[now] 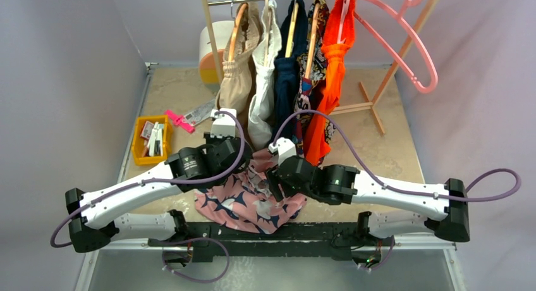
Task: Place the shorts on the hanger
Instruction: Adjust the shorts at the center of the board.
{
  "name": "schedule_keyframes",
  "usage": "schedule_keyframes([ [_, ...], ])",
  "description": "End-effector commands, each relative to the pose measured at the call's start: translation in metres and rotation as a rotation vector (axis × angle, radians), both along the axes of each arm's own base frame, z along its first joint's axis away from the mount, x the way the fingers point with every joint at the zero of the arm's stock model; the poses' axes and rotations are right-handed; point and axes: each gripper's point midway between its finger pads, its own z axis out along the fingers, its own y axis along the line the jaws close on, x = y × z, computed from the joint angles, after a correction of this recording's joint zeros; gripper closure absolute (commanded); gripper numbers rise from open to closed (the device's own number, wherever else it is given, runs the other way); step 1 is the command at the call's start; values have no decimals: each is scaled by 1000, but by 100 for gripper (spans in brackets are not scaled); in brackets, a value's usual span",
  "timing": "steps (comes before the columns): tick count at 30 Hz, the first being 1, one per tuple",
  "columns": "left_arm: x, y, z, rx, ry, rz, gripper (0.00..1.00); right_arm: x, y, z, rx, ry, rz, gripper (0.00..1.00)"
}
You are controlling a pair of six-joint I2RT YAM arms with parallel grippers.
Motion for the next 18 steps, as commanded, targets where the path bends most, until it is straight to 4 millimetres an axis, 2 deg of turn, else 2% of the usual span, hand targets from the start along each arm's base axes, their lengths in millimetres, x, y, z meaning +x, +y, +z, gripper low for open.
schedule_keyframes([
  [1,1,-1,28,-82,-46,-9,100,5,7,7,7,-23,-18,31],
  [5,0,0,30,-97,-44,-16,100,12,2,-4,-51,-29,-69,35],
  [7,-1,0,31,-101,-43,-20,100,18,-6,-8,-93,-42,-138,42],
  [9,-2,1,31,-101,-40,-23,100,23,-15,-5,-114,-59,-200,53],
  [12,-3,3,31,-100,-39,-25,100,28,-25,8,-95,-82,-274,78],
  [13,-3,3,31,-99,-40,-28,100,31,-28,14,-80,-94,-300,92],
  [14,-4,3,32,-101,-40,-33,100,32,-31,19,-69,-102,-321,100],
  [16,-5,1,36,-113,-43,-55,100,34,-33,31,-40,-110,-345,100],
  [18,-6,-4,48,-140,-51,-101,100,34,-29,52,22,-119,-331,100],
])
